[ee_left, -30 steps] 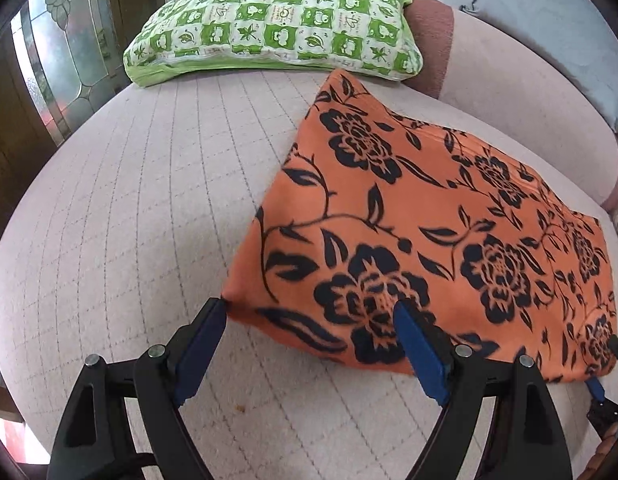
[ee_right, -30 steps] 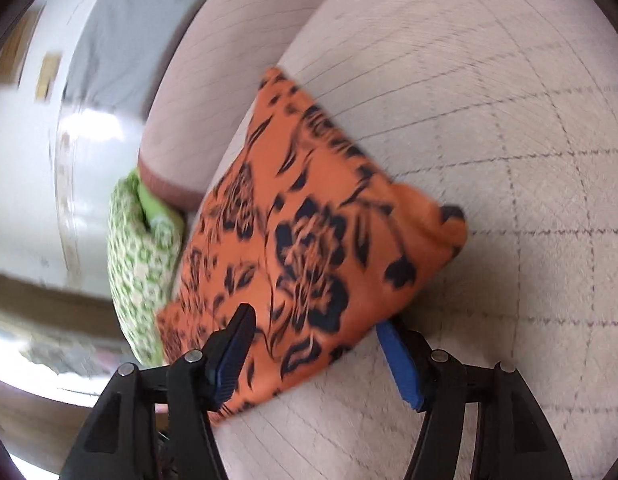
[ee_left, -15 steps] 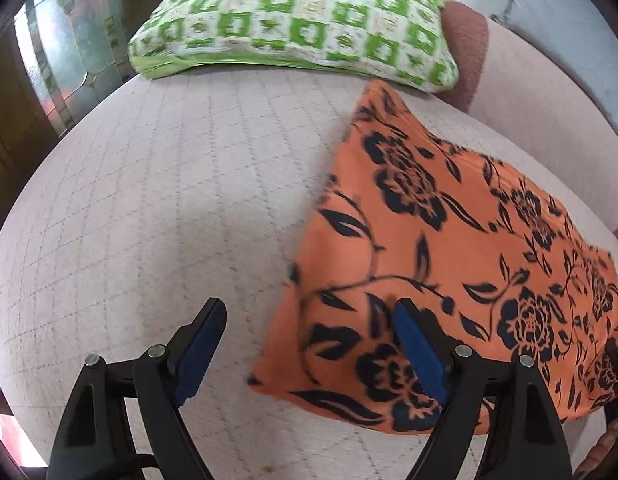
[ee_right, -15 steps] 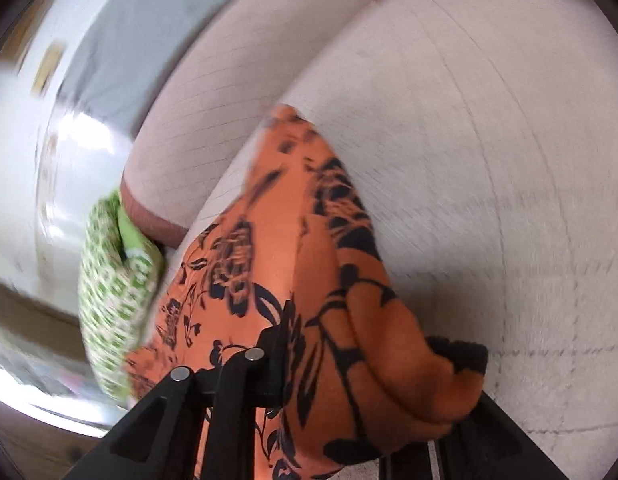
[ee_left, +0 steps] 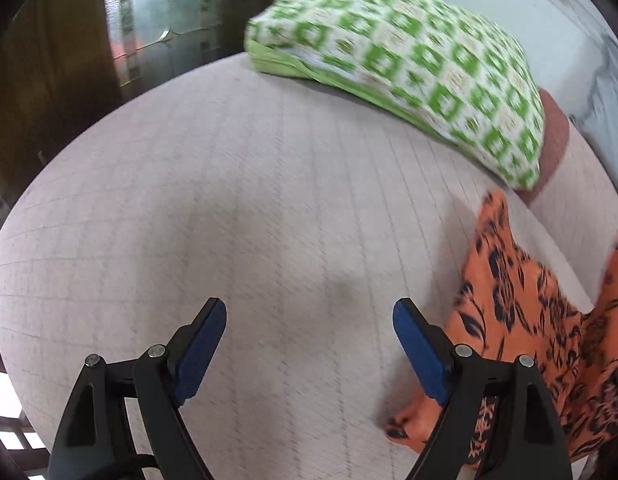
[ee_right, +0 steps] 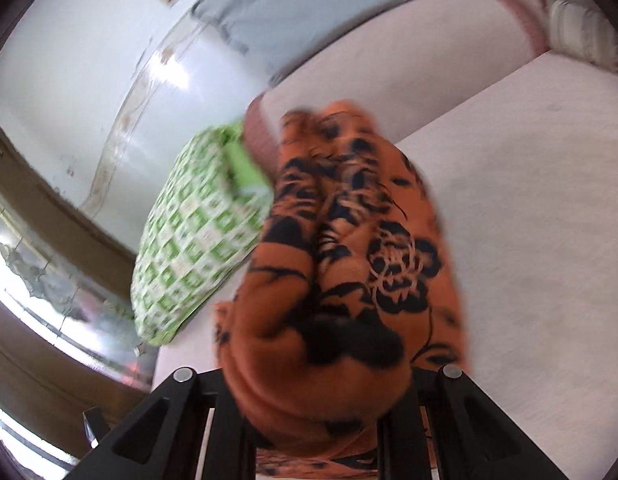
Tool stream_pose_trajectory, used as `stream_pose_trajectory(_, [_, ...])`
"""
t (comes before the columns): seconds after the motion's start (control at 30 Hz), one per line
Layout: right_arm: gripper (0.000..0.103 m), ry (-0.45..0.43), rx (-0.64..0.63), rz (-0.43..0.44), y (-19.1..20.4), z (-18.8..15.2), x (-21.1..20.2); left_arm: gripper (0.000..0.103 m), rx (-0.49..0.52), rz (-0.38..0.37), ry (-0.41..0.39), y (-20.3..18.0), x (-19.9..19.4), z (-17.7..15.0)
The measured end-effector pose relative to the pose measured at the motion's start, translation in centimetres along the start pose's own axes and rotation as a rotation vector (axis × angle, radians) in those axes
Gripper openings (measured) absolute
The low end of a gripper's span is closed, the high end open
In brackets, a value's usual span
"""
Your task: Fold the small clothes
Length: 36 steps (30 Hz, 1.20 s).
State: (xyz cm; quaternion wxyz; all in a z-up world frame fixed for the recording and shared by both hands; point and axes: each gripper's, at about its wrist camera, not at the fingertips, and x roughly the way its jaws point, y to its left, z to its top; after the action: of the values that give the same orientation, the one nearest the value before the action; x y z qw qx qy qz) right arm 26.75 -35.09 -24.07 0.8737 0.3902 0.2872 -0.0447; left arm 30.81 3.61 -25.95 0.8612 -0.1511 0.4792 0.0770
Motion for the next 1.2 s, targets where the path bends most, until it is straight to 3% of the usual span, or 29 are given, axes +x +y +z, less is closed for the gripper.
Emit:
stream_pose_trajectory(0.23, [0.017, 0.232, -0.019, 0.022, 7.9, -8.3, 9.2, 0.086, -0.071, -0.006, -0.034, 2.9, -0.9, 1.9])
stream_pose_trajectory(0.37, [0.017, 0.217, -0.108, 0.006, 11.1, -10.9, 10.0, 0.086, -0.083, -0.002, -0.037, 4.0, -0.9, 2.6])
stream_pose_trajectory(0.57, [0.024, 0.226, -0.145, 0.019, 11.3, -12.1, 9.2, 0.086, -0.109, -0.011, -0.039, 4.5, -1.0, 2.6])
stream_pose_trajectory(0.67, [0.045, 0.286, -0.184, 0.056, 10.1, -13.1, 8.9, 0.086, -0.087, -0.012, -0.04, 3.8, -1.1, 2.5])
stream_pose_trajectory(0.73, [0.077, 0.324, -0.163, 0.168, 9.4, -12.9, 8.0, 0.086, -0.075, -0.014, -0.042, 3.3, -1.2, 2.4])
stream_pose_trajectory(0.77, [0.079, 0.373, -0.147, 0.264, 9.1, -12.8, 7.3, 0.086, -0.074, -0.015, -0.045, 3.2, -1.3, 2.3])
stream_pose_trajectory(0.87, [0.079, 0.421, -0.21, 0.348, 8.5, -12.4, 5.0, 0.086, -0.062, -0.043, -0.065, 2.3, -2.0, 2.2])
stream_pose_trajectory(0.93, [0.073, 0.34, -0.228, 0.366, 7.2, -10.9, 2.2, 0.086, -0.053, -0.086, -0.1, 1.6, -2.8, 2.1])
stream_pose_trajectory(1.07, [0.045, 0.221, -0.183, 0.26, 3.0, -7.3, -0.1, 0.086, 0.091, -0.222, -0.164, -2.7, -5.0, 0.9])
stream_pose_trajectory(1.1, [0.037, 0.219, -0.161, 0.229, 2.0, -6.7, 0.2, 0.086, 0.123, -0.255, -0.155, -3.6, -5.0, 0.5])
stream_pose_trajectory(1.2, [0.028, 0.257, -0.088, 0.185, -1.1, -6.8, 1.8, 0.086, 0.214, -0.368, -0.07, -6.9, -4.1, -1.3])
